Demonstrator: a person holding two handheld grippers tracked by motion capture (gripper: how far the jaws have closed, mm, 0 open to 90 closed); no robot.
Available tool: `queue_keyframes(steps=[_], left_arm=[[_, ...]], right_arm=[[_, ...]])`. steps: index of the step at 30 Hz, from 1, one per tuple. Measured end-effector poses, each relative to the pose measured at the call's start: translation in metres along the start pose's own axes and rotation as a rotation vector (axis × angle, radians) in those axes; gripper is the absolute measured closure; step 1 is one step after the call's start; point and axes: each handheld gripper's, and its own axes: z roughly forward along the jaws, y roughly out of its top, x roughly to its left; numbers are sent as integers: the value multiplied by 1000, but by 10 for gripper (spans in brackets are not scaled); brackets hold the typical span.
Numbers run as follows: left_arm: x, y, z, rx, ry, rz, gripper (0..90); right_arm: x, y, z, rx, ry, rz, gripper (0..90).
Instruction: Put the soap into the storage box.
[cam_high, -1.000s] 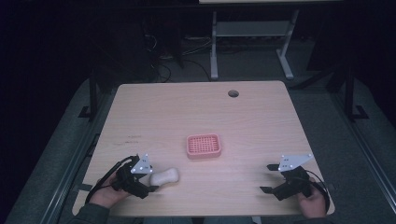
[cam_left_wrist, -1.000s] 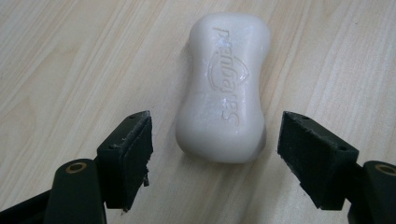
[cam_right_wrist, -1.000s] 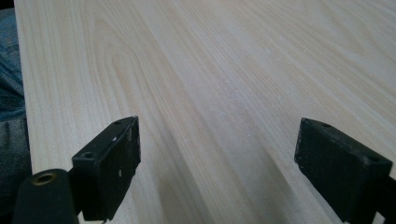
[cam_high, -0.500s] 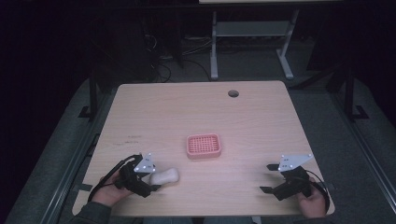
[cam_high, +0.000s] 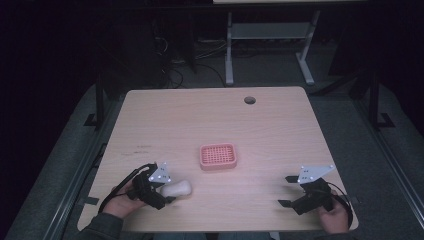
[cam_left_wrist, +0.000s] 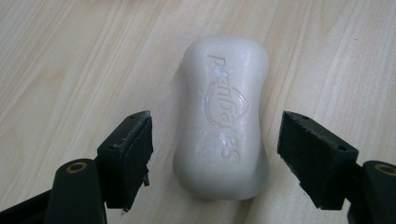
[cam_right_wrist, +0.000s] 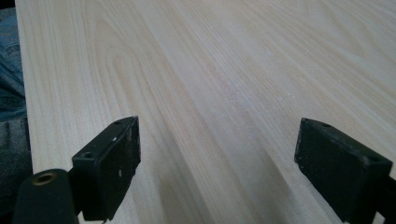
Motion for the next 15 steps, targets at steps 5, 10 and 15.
queue_keyframes(steps=[5,10,15], left_arm=[[1,2,3,11,-7,1,264],[2,5,6,14,-18,-3,266],[3,9,9,26,-32,6,308]], right_arm=[[0,0,0,-2,0,-3,141],[0,0,0,-1,0,-4,141],[0,0,0,-3,0,-5,141]])
